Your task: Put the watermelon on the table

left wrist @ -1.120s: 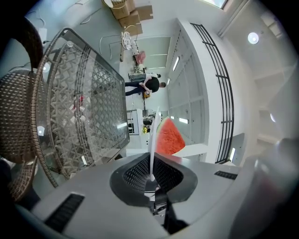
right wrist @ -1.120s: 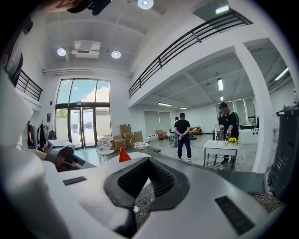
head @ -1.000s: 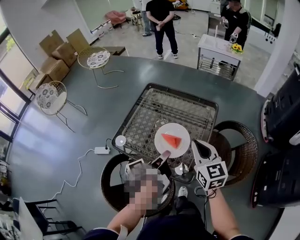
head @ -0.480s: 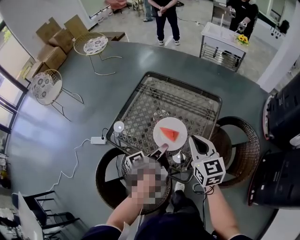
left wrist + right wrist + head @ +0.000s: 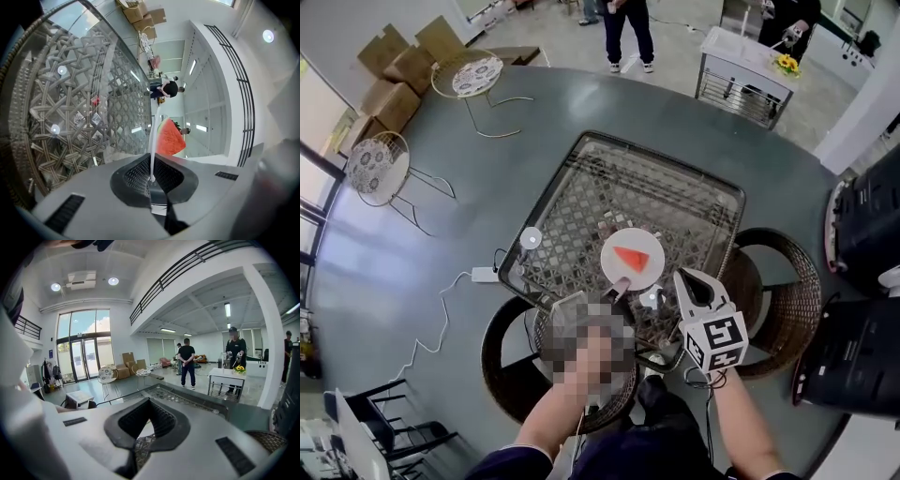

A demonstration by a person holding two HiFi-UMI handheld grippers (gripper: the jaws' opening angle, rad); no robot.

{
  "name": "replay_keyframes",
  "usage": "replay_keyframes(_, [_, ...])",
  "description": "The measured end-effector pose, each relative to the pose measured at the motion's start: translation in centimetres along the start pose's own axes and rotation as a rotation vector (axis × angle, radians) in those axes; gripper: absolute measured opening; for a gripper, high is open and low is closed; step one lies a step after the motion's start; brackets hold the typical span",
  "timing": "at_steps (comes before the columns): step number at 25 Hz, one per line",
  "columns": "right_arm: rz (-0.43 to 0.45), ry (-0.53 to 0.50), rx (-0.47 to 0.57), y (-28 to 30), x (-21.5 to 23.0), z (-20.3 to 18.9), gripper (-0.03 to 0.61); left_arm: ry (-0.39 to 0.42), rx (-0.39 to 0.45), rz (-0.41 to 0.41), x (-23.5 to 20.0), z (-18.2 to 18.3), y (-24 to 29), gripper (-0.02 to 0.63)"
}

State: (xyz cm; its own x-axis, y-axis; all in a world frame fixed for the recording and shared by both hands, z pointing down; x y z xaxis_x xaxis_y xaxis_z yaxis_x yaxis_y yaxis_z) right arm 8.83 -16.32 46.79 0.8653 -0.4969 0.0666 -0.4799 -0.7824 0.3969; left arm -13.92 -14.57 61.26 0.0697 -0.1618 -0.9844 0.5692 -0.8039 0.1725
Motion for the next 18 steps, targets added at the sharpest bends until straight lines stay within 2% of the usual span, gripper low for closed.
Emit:
replay_keyframes(8, [-0.027, 0.002, -0.042, 1.1, 1.3, -0.8, 0.0, -0.036, -0.015, 0.032, -2.6, 1.3, 3.0, 0.014])
replay_keyframes(18, [-0.053, 0.023, -0.062, 1.6, 2.8, -1.6, 0.0, -0.043, -0.058, 0.082, -4.2, 0.9, 5.5, 0.014])
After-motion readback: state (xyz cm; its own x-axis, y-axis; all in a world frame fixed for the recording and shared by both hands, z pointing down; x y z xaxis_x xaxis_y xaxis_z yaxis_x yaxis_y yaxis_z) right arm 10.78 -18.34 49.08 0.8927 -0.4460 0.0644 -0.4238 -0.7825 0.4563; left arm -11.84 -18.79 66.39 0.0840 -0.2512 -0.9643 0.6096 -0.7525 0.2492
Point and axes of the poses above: the fingertips, and each gripper's own axes: y forward along the fingers, x to its right, z out of its top, the point moved 10 cm from there along -y, backward along the fingers, and after that the axes turned 7 degrees about -z, right-handed, at the moved point
